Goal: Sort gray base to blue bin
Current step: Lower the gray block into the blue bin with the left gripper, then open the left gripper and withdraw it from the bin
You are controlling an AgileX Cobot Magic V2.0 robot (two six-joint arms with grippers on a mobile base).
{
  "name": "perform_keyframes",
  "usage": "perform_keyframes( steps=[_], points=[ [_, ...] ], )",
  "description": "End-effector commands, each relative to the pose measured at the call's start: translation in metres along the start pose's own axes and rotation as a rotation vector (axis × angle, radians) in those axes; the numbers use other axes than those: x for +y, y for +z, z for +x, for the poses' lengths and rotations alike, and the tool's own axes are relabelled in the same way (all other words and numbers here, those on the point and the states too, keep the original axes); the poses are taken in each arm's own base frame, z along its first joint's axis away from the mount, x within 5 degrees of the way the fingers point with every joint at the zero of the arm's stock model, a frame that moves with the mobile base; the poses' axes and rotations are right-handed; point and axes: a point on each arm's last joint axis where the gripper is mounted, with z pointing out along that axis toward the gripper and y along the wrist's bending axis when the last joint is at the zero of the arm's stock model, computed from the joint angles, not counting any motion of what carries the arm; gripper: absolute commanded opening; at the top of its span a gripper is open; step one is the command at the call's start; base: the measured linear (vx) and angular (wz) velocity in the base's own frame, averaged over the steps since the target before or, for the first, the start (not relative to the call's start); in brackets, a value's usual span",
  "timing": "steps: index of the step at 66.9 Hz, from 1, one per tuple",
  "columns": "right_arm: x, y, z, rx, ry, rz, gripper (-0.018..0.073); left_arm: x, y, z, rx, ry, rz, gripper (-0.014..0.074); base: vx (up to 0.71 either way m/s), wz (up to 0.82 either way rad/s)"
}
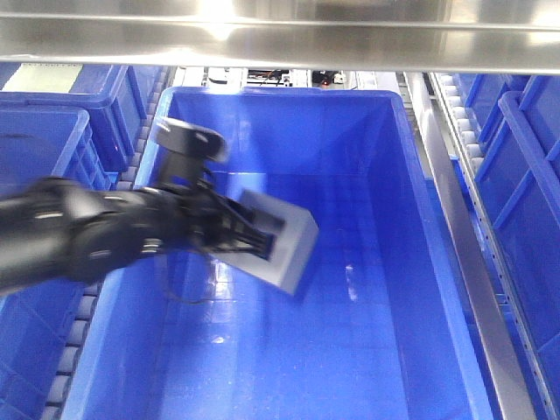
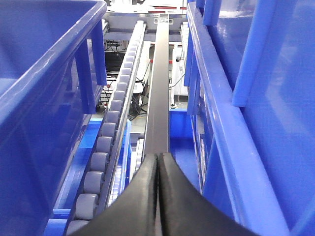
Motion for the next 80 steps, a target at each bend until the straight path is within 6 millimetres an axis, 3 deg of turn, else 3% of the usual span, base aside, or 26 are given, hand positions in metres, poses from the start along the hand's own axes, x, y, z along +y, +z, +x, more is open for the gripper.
perform_keyframes(
  steps=[1,16,37,45,64,80],
  points=[
    [0.0,0.0,-0.006,-0.08,-0.02,0.004,-0.0005,-0.006,-0.001,-0.019,-0.098,-0.038,0.032,0.002,0.0,0.0],
    [0.0,0.0,-0.006,-0.08,-0.02,0.004,-0.0005,-0.004,0.025,-0.004,-0.034,-0.037,0.02,0.0123,0.0,0.0],
    [0.0,0.0,-0.006,-0.08,-0.02,0.004,-0.0005,-0.004,0.019,-0.006,-0.032,-0.025,0.018,0.0471,0.0,0.0],
    [0.0,0.0,-0.006,-0.08,-0.02,0.004,-0.0005,-0.004,0.006,-0.01,-0.025,0.034,0.009,0.0509,0.0,0.0],
    [0.0,0.0,-0.006,-0.08,-0.02,0.004,-0.0005,-0.001,-0.04,-0.004,-0.039,0.061,0.005,0.0462,0.0,0.0],
    [0.0,0.0,-0.006,-0.08,-0.02,0.004,-0.0005,0.004,-0.104,0.024,-0.152,0.051,0.026,0.04,0.0,0.0]
  ],
)
